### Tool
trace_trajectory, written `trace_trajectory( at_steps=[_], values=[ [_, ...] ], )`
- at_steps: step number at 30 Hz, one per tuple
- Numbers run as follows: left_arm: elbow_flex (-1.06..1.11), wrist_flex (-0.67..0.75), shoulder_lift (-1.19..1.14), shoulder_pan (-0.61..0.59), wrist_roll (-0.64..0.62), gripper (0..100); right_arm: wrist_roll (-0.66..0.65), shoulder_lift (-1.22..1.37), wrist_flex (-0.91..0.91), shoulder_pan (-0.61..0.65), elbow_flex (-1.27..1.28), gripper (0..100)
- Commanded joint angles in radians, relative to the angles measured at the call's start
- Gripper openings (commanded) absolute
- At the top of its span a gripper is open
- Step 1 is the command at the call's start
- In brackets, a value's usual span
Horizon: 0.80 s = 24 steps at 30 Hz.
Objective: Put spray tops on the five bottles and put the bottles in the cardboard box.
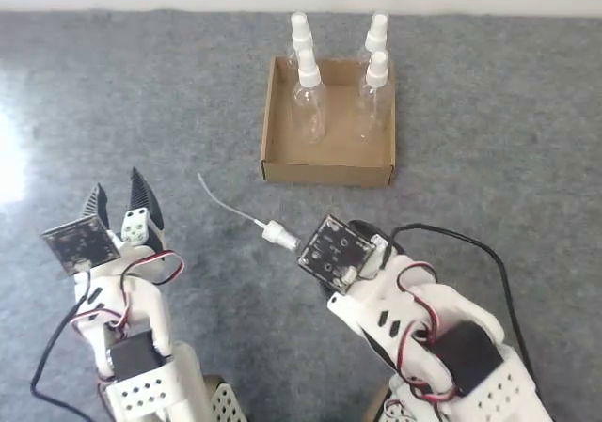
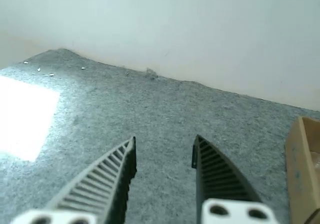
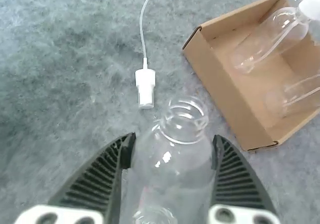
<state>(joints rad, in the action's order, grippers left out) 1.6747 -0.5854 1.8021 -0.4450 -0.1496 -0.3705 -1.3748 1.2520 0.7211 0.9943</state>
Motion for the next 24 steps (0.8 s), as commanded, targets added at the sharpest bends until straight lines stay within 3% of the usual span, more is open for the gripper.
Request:
trace_trajectory(
  at_steps=[1,9,12,17,24],
  values=[
    [-0.010,0.028,0.020,0.002,0.012,17,0.009,-0.068,-0.048,-0.064,0.014,14.5],
    [0.002,0.026,0.020,0.055,0.035,17,0.014,-0.159,-0.165,-0.205,0.176,14.5],
    [0.004,0.002,0.020,0.092,0.120,17,0.094,-0.223,-0.180,-0.272,0.196,14.4],
    [-0.013,-0.026,0.020,0.124,0.135,17,0.137,-0.335,-0.179,-0.331,0.232,14.4],
    [-0.177,-0.221,0.018,0.126,0.184,17,0.146,-0.444,-0.180,-0.401,0.272,14.4]
  ],
)
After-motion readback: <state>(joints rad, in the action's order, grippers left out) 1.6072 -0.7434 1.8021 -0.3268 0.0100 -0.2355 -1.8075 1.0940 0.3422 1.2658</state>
